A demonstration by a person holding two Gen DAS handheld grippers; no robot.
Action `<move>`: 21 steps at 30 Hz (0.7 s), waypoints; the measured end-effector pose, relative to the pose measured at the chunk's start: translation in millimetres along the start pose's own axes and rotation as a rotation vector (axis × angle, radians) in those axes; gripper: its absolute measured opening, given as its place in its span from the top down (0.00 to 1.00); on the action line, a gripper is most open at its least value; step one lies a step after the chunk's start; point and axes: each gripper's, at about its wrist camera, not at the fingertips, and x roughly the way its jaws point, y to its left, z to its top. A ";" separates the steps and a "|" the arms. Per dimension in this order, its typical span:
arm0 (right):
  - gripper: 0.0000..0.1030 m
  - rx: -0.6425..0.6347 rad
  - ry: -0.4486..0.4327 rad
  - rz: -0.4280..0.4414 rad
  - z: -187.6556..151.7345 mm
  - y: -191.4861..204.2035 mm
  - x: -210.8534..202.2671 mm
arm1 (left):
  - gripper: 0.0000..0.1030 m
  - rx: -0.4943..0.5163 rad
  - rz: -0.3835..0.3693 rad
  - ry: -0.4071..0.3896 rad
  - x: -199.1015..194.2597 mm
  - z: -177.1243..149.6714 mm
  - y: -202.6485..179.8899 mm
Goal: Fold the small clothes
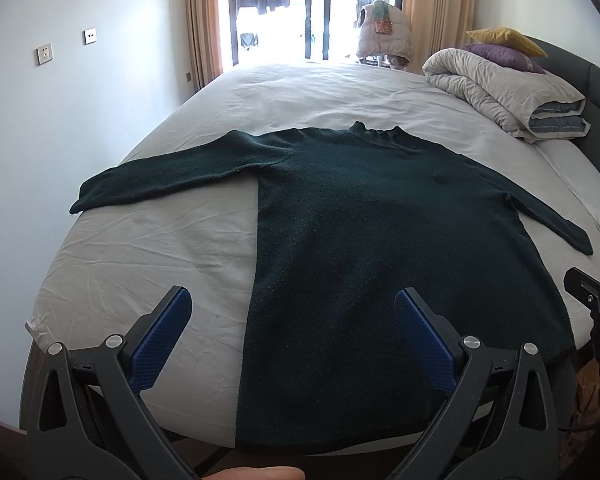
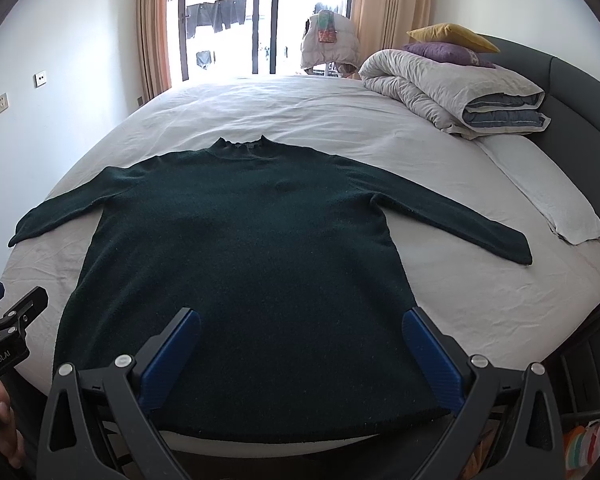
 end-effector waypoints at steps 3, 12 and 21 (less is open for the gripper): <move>0.00 0.000 0.001 0.000 0.0 0.6 0.4 | 0.00 0.000 0.000 -0.001 -0.3 0.3 -0.1; 0.00 -0.001 0.004 0.000 -0.9 -0.1 -0.5 | 0.00 0.001 -0.004 -0.007 -1.8 1.2 0.3; 0.00 -0.004 0.005 0.001 -3.3 2.3 -0.1 | 0.00 0.001 -0.005 -0.011 -3.8 1.7 0.1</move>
